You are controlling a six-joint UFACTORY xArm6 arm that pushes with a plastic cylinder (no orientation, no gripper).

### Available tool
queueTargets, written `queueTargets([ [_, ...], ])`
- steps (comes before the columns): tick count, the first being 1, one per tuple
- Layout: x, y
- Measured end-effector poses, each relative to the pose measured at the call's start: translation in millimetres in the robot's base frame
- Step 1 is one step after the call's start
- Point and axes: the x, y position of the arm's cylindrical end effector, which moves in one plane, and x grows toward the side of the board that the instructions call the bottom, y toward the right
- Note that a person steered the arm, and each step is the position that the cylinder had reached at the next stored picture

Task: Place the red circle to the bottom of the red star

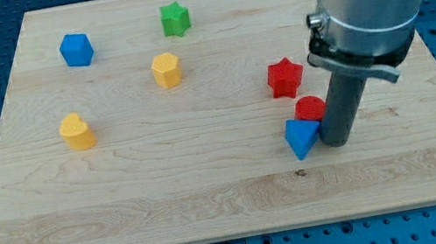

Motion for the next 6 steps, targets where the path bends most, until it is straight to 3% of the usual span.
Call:
queueTargets([
  [6, -23, -28],
])
